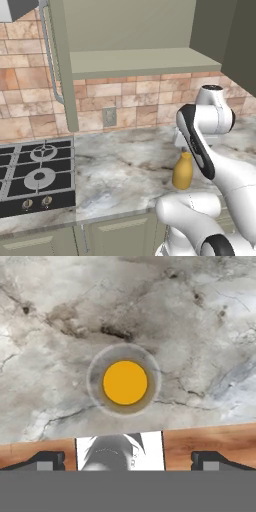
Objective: There is a tray on the dining counter. Grab the cup, mug, and pitcher and place them on the tray. The pitcher may be placed next to the tray if it cannot fit the tray.
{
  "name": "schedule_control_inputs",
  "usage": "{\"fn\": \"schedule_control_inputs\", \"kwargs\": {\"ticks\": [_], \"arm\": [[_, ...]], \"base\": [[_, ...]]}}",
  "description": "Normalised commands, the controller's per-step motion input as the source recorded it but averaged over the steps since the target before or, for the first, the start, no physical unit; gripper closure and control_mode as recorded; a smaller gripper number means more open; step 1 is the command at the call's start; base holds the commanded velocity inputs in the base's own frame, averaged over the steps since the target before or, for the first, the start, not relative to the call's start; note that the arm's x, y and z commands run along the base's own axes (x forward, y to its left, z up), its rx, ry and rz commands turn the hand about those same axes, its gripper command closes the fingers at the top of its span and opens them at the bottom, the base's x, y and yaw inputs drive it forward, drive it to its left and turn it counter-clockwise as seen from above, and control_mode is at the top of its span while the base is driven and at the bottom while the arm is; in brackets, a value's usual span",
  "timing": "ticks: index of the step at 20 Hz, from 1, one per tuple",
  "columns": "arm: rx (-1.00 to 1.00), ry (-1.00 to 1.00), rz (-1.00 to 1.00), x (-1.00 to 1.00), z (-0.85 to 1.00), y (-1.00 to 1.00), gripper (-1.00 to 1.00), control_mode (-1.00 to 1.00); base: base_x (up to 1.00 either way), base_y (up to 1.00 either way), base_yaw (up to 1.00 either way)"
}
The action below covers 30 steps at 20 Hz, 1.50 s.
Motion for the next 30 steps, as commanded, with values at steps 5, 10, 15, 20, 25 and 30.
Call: {"fn": "schedule_control_inputs", "kwargs": {"ticks": [5, 10, 15, 20, 25, 30], "arm": [[0.0, 0.0, 0.0, 0.13, -0.12, 0.0, -1.0, -1.0], [0.0, 0.01, 0.0, 0.16, -0.1, 0.0, -1.0, -1.0], [0.0, 0.02, 0.0, 0.18, -0.09, 0.0, -1.0, -1.0], [0.0, 0.0, 0.0, 0.13, -0.07, 0.0, -1.0, -1.0], [0.0, 0.01, 0.0, 0.16, -0.08, 0.0, -1.0, -1.0], [0.0, 0.0, 0.0, 0.08, -0.13, 0.0, -1.0, -1.0]], "base": [[0.0, 0.0, 0.0], [0.0, 0.0, 0.0], [0.0, 0.0, 0.0], [0.0, 0.0, 0.0], [0.0, 0.0, 0.0], [0.0, 0.0, 0.0]]}}
